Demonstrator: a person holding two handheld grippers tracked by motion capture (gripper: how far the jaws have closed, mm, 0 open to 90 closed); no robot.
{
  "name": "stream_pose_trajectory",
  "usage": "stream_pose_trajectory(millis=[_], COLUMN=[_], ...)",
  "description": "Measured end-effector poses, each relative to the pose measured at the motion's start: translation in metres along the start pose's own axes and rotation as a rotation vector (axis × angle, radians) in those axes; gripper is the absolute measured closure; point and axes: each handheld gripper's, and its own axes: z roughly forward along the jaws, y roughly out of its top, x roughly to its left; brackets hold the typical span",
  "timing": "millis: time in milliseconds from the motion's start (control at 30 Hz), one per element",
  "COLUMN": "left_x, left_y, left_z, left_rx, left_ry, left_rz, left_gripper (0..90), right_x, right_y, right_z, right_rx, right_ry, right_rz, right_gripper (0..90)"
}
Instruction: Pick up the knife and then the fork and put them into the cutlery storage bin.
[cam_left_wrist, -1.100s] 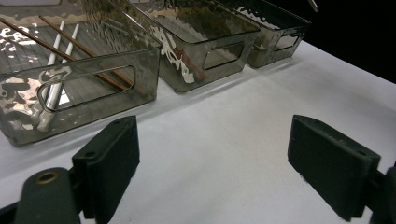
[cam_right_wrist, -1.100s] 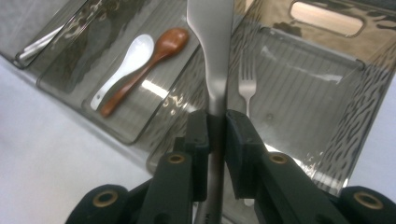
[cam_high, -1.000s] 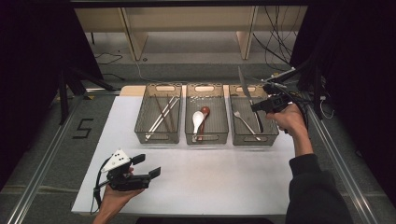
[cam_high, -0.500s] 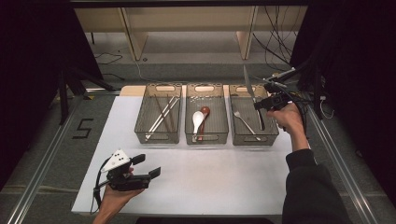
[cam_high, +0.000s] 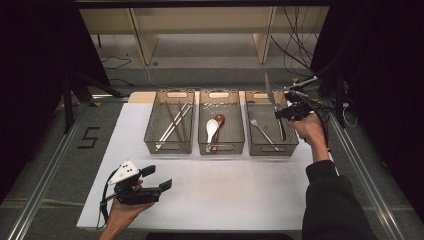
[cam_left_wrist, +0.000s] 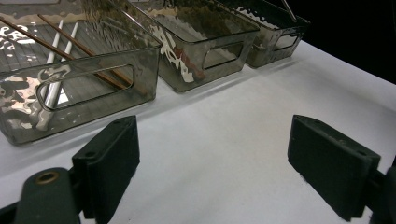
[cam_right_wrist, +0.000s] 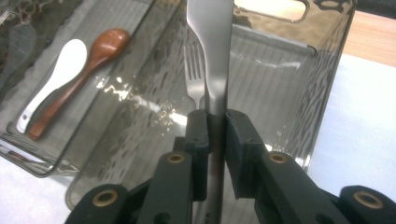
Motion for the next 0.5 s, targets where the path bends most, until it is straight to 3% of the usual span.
stream_pose_trajectory(millis=[500], left_x=[-0.001], left_y=[0.0], left_z=[0.0], left_rx=[0.0], left_ry=[0.001], left_rz=[0.0], left_gripper=[16.4], right_x=[-0.003], right_y=[-0.014], right_z=[0.012], right_rx=[0.022], right_ry=[-0.031], right_rz=[-0.023], right_gripper=[80.4])
